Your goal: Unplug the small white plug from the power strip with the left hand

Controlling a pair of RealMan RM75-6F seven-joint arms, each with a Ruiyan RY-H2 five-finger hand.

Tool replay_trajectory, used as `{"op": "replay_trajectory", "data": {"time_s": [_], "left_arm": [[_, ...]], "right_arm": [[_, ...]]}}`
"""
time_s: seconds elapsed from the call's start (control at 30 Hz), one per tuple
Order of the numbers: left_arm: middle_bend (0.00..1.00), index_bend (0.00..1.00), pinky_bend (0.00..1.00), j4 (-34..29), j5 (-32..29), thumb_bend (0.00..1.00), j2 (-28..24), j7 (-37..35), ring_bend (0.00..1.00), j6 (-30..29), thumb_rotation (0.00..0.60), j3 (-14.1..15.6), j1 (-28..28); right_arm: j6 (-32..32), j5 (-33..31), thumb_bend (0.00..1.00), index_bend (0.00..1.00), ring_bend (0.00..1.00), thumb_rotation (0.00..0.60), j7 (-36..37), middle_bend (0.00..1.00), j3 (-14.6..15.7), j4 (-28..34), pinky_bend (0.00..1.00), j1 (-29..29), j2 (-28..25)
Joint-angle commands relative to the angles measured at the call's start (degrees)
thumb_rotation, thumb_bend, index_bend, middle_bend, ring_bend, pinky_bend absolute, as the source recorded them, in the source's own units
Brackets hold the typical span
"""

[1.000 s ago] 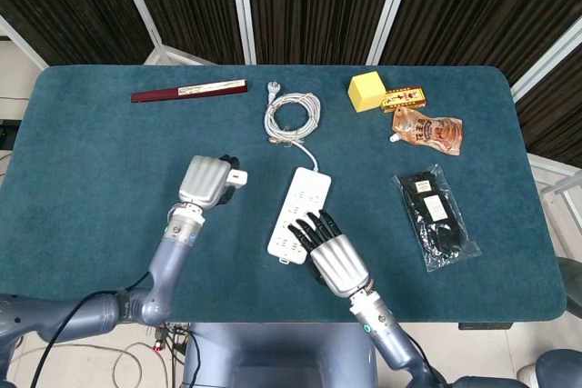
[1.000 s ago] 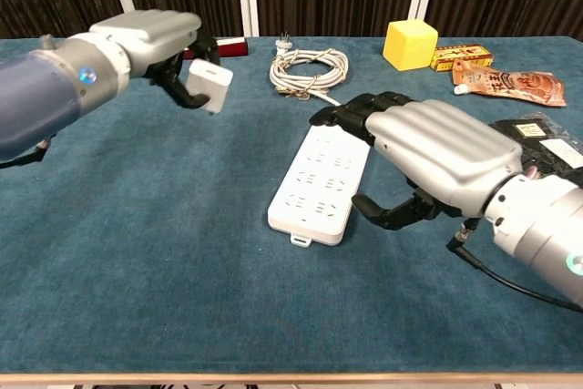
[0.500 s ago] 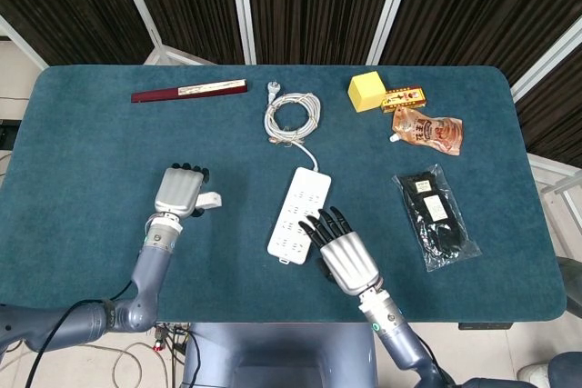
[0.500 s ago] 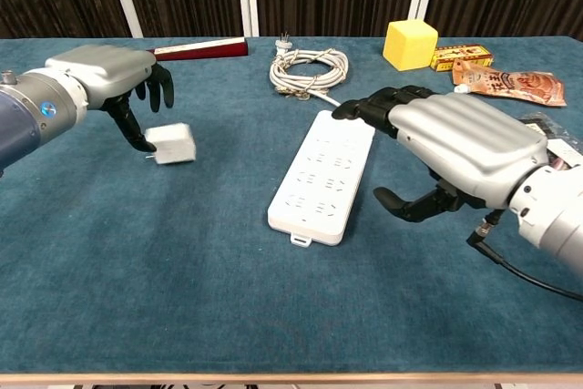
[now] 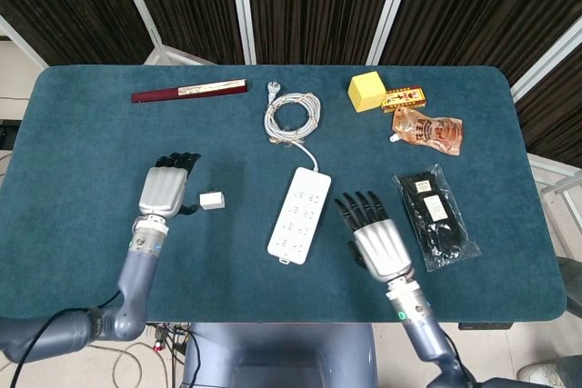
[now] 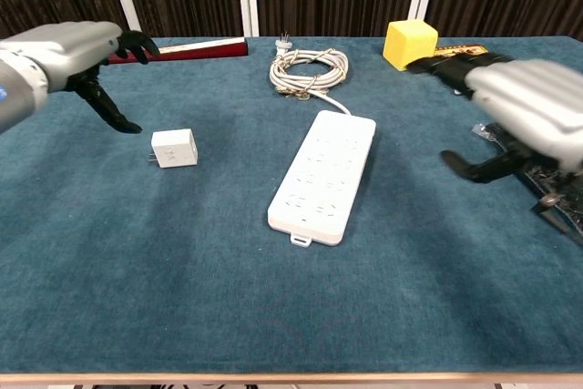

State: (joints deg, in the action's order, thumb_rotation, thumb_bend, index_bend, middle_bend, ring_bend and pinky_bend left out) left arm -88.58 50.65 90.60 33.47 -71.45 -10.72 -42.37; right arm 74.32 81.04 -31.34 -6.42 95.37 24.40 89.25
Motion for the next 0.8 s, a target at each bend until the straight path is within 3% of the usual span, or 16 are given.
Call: {"op": "replay_trajectory", "data": {"time_s": [0.03,0.27,0.47,0.63,0.8], "left_arm": [[0.15,0.17,0.16,-5.5,6.9,0.03,-4.0,-4.9,0.11,-5.6,0.600,3.8,5.2],[0.10,0.11,0.11,-10.7,18.1,0.01,-10.5,-12.0,0.06,-14.9,0.600,12.6,14.9],[0.06,0.07,0.07,-9.9,25.4,0.00,-13.7,-15.2,0.02,-21.6,0.600,19.2,22.1],[0.04,0.04,0.04,-7.6,29.3,0.00,-15.0,-18.9,0.01,-26.7,0.600,21.8,27.2],[0.03,0.02,0.04,-4.0,31.0,0.00,-15.5,-21.7,0.01,-28.8,0.600,23.2,31.2]], "right_arm": [[2.9,0.0,0.50,0.00,0.00,0.600,3.3,0.04,0.1,0.0,0.06,-2.6,-3.6],[8.7,2.6,0.50,0.00,0.00,0.600,11.3,0.00,3.2,-0.2,0.04,-8.2,-10.1],[12.2,4.3,0.50,0.00,0.00,0.600,18.1,0.00,6.5,-2.5,0.01,-12.6,-12.9],[14.7,6.5,0.49,0.00,0.00,0.600,21.4,0.00,9.3,-5.8,0.00,-15.7,-14.1],[16.6,7.0,0.49,0.00,0.00,0.600,24.7,0.00,9.8,-8.9,0.00,-17.8,-14.6]]}}
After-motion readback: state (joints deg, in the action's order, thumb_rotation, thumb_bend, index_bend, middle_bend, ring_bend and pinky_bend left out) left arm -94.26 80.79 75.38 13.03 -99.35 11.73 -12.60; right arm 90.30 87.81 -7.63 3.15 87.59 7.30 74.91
